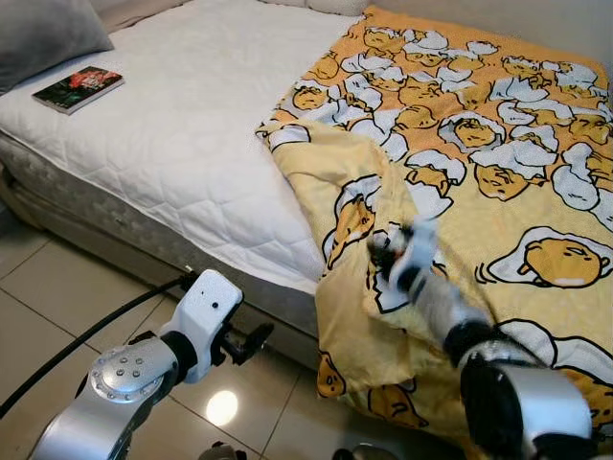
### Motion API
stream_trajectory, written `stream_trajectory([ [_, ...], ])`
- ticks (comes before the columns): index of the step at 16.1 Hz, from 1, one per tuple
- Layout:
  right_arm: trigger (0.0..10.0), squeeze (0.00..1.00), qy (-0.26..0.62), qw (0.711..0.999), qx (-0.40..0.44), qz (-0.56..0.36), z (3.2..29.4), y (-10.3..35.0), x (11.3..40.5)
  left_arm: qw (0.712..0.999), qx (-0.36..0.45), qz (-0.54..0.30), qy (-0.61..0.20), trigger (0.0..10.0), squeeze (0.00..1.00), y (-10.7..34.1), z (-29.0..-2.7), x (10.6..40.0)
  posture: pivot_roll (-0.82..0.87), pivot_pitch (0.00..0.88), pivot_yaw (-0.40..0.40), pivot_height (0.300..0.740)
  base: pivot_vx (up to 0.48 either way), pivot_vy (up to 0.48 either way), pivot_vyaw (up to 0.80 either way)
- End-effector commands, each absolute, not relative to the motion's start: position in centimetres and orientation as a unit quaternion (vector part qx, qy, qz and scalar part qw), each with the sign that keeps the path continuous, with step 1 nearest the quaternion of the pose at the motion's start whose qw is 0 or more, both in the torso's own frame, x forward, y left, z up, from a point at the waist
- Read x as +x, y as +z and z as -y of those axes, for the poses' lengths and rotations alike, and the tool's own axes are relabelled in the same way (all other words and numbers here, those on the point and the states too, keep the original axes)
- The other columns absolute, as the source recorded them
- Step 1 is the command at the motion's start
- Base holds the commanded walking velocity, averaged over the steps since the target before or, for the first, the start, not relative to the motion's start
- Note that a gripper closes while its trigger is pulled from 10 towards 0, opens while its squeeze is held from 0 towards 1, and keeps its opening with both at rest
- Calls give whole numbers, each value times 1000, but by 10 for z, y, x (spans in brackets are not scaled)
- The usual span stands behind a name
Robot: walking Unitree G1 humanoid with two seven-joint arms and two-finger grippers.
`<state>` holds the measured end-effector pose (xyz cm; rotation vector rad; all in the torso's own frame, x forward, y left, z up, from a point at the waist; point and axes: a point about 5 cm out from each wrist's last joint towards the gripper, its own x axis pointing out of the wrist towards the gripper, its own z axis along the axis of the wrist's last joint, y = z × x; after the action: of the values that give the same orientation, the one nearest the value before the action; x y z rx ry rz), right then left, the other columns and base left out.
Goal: Clean up the room
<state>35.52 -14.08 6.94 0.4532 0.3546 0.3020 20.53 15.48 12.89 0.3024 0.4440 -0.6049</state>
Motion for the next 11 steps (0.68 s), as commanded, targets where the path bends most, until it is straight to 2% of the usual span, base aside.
stream_trajectory([
  [1,0,0,153,942,258,-147,152,75,356,921,147,-214,-290,10000,0,127,-155,207,-13,41,-89,740,0,0,0],
  [4,0,0,170,948,234,-135,159,74,352,924,144,-211,-283,10000,0,124,-155,209,-27,20,-89,740,0,0,0],
  [5,10000,0,170,950,220,-139,164,71,348,929,138,-209,-274,10000,0,124,-154,210,-34,9,-87,740,0,0,0],
  [6,10000,400,182,958,178,-131,172,64,335,941,121,-199,-245,10000,0,121,-153,214,-59,0,-79,740,0,0,0],
  [7,10000,1000,177,962,156,-137,175,61,329,945,115,-194,-235,10000,0,121,-153,216,-67,0,-74,740,0,0,0],
  [8,10000,1000,140,971,146,-125,185,60,307,960,83,-179,-198,10000,0,120,-152,222,-87,0,-60,740,0,0,0],
  [9,10000,1000,131,973,151,-116,188,61,298,964,80,-173,-186,10000,141,120,-152,224,-95,0,-53,740,0,0,0],
  [10,10000,1000,118,976,151,-105,192,62,283,969,77,-161,-170,10000,388,121,-152,227,-112,0,-33,740,0,0,0],
  [11,10000,1000,105,978,148,-101,195,64,267,974,71,-148,-159,10000,404,122,-152,230,-120,0,-25,740,0,0,0],
])
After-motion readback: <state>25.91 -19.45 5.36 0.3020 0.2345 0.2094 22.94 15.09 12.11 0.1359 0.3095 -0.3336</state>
